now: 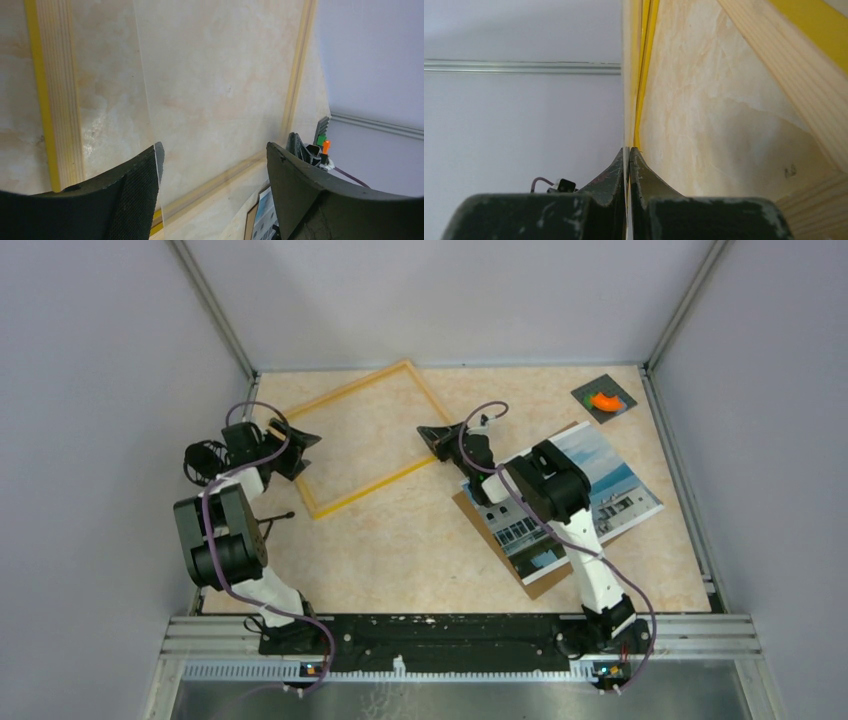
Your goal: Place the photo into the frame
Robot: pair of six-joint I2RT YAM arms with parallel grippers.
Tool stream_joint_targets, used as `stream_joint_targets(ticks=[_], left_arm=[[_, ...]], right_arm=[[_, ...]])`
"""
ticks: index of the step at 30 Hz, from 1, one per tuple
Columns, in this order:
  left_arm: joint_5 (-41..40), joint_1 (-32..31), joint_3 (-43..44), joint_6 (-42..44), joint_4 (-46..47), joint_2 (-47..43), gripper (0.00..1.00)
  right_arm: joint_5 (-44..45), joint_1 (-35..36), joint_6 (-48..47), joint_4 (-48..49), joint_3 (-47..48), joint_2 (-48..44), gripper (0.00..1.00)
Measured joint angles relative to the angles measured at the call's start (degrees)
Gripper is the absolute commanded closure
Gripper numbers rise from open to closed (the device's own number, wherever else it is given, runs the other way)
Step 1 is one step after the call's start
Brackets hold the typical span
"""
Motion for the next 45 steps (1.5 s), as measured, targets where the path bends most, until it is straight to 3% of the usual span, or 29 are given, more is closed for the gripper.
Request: stream_joint_targets(ticks=[45], left_arm=[[-5.6,0.8,1.5,3.1,-4.6,0.6,0.19]], right_arm=[[6.1,3.0,-0.5,-1.9,-3.0,-0.3,1.00]])
